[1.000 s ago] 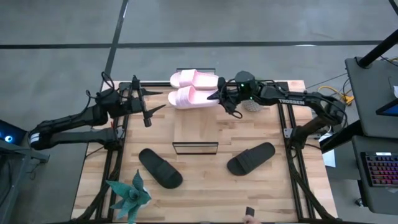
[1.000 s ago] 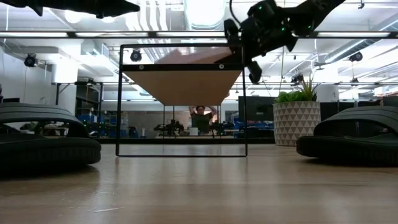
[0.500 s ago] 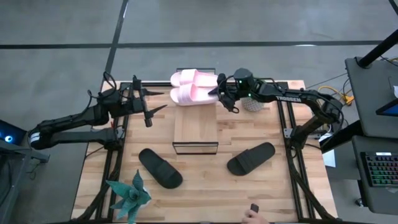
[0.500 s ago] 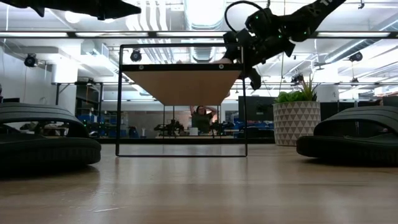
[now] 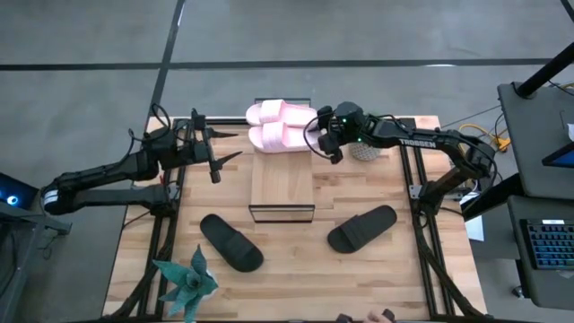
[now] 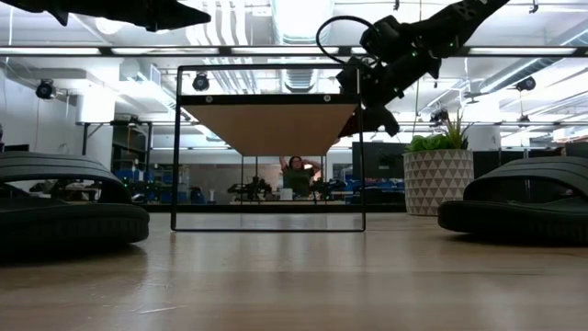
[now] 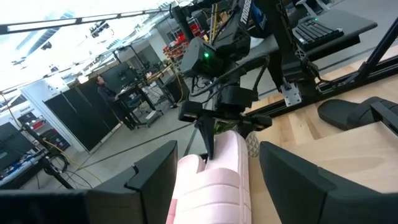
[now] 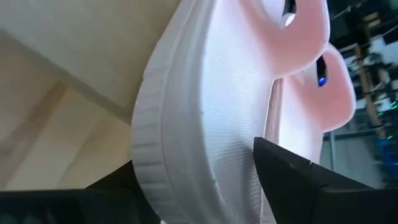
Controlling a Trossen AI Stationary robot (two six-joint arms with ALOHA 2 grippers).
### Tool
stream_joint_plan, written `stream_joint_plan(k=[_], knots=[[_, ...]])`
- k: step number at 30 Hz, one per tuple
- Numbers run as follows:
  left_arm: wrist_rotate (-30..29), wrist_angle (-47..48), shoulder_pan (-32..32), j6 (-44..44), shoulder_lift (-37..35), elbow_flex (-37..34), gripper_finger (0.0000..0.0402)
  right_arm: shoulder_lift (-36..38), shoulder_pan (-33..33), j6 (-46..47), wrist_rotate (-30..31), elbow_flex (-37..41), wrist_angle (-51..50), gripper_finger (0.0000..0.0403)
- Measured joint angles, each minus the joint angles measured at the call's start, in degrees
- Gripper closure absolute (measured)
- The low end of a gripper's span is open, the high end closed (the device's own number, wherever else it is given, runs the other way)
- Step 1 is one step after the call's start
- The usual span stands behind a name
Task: Pick and place slides into the shelf
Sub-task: Put the pink slide on the shelf
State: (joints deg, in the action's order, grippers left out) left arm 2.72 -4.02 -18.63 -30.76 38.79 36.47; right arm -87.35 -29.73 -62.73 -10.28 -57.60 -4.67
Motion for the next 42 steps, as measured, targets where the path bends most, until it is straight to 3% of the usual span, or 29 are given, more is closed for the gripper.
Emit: stream_joint_plan(k=[4, 13, 21, 36, 42], knots=[[0.00, 0.11, 0.00, -0.02, 0.29, 0.00, 0.0191, 0.08, 0.45, 2.53, 0.79, -0.95, -1.65, 0.0186], [0.00, 0.40, 0.00, -0.05, 0.68, -0.04, 0.0191, 0.08, 4.06, 7.82, 12.21, -7.17, -12.98, 0.0186], [0.01, 0.36, -0.02, -0.05, 0.96, -0.09, 0.0191, 0.08, 6.93, 14.22, 18.77, -11.99, -22.62, 0.0186], [0.02, 0.48, -0.02, -0.07, 1.56, -0.13, 0.0191, 0.08, 8.00, 21.08, 19.28, -22.15, -36.69, 0.0186], [0.02, 0.54, -0.02, 0.00, 1.92, -0.18, 0.0191, -0.13, 8.00, 24.54, 13.82, -23.38, -36.99, 0.0186]])
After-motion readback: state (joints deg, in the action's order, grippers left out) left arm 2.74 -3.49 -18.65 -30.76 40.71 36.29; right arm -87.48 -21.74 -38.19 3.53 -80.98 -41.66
